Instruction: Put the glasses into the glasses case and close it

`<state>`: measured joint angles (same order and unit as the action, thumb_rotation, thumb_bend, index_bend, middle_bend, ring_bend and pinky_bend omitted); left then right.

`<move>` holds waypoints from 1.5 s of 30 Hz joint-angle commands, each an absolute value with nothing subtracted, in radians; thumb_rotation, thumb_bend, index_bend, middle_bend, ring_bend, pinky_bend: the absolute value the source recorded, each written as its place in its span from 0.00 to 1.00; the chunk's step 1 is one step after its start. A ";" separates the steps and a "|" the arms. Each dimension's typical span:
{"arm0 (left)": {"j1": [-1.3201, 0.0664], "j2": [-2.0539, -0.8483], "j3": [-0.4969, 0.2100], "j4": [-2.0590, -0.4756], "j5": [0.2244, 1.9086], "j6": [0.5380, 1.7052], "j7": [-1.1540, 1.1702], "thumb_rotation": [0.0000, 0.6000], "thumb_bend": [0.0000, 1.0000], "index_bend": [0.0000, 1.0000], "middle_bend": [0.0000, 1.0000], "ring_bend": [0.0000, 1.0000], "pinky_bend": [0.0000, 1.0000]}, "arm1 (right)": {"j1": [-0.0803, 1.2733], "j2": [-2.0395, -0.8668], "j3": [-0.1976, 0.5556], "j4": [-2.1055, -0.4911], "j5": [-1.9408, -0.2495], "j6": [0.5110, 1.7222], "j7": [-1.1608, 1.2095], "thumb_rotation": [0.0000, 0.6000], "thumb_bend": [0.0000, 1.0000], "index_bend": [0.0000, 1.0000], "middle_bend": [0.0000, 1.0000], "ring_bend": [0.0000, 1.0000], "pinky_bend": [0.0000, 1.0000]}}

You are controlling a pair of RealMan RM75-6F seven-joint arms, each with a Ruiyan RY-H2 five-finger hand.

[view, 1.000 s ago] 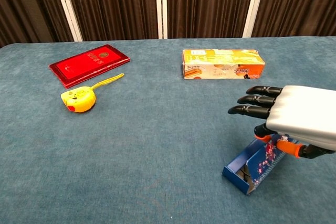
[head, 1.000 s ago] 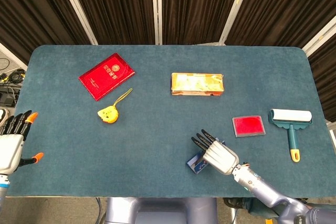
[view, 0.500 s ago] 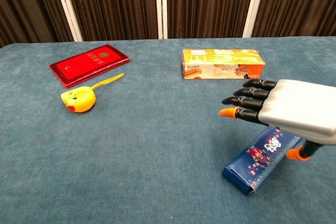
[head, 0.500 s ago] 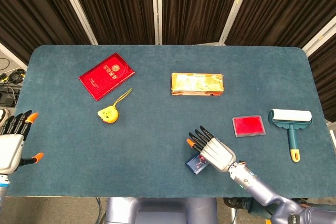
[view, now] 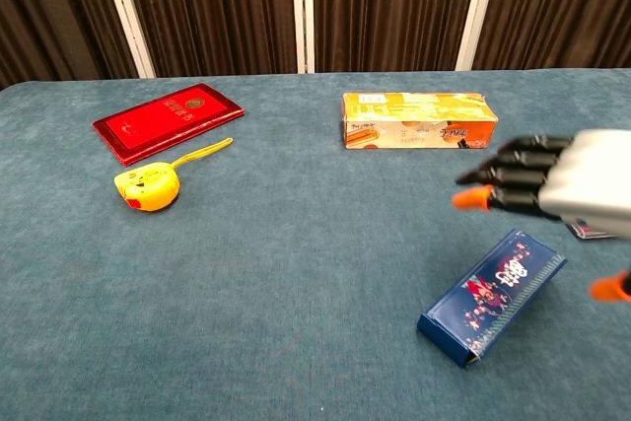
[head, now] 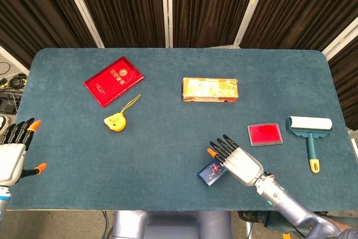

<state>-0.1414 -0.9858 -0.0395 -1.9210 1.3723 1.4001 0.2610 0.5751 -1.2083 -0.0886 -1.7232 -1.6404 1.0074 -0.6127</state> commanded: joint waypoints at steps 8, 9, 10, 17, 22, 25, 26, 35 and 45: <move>-0.140 -0.994 -0.037 -1.926 1.374 1.403 0.279 1.00 0.00 0.00 0.00 0.00 0.00 | 0.619 -1.264 -0.104 -1.647 -1.632 0.888 -0.582 1.00 0.00 0.00 0.00 0.00 0.00; -0.141 -0.995 -0.038 -1.923 1.369 1.402 0.281 1.00 0.00 0.00 0.00 0.00 0.00 | 0.625 -1.288 -0.096 -1.634 -1.641 0.889 -0.580 1.00 0.00 0.00 0.00 0.00 0.00; -0.142 -0.996 -0.039 -1.921 1.366 1.399 0.281 1.00 0.00 0.00 0.00 0.00 0.00 | 0.629 -1.307 -0.091 -1.619 -1.642 0.886 -0.579 1.00 0.00 0.00 0.00 0.00 0.00; -0.144 -0.994 -0.041 -1.917 1.361 1.395 0.274 1.00 0.00 0.00 0.00 0.00 0.00 | 0.651 -1.378 -0.058 -1.571 -1.596 0.842 -0.618 1.00 0.00 0.00 0.00 0.00 0.00; -0.145 -0.990 -0.042 -1.914 1.357 1.392 0.265 1.00 0.00 0.00 0.00 0.00 0.00 | 0.659 -1.387 -0.058 -1.571 -1.580 0.823 -0.634 1.00 0.01 0.03 0.04 0.01 0.03; -0.145 -0.989 -0.043 -1.913 1.355 1.391 0.261 1.00 0.00 0.00 0.00 0.00 0.00 | 0.659 -1.392 -0.058 -1.568 -1.584 0.833 -0.626 1.00 0.10 0.17 0.20 0.12 0.13; -0.146 -0.989 -0.043 -1.913 1.355 1.390 0.260 1.00 0.00 0.00 0.00 0.00 0.00 | 0.659 -1.394 -0.058 -1.565 -1.586 0.836 -0.624 1.00 0.13 0.22 0.24 0.16 0.15; -0.145 -0.990 -0.041 -1.913 1.359 1.391 0.261 1.00 0.00 0.00 0.00 0.00 0.00 | 0.658 -1.403 -0.059 -1.548 -1.609 0.870 -0.595 1.00 0.36 0.50 0.44 0.31 0.21; -0.146 -0.990 -0.040 -1.914 1.358 1.390 0.263 1.00 0.00 0.00 0.00 0.00 0.00 | 0.646 -1.388 -0.050 -1.573 -1.584 0.892 -0.631 1.00 0.04 0.01 0.01 0.01 0.01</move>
<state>-0.1454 -0.9902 -0.0399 -1.9143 1.3583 1.3903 0.2635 0.6550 -1.3976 -0.0552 -1.5519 -1.6069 0.8885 -0.5908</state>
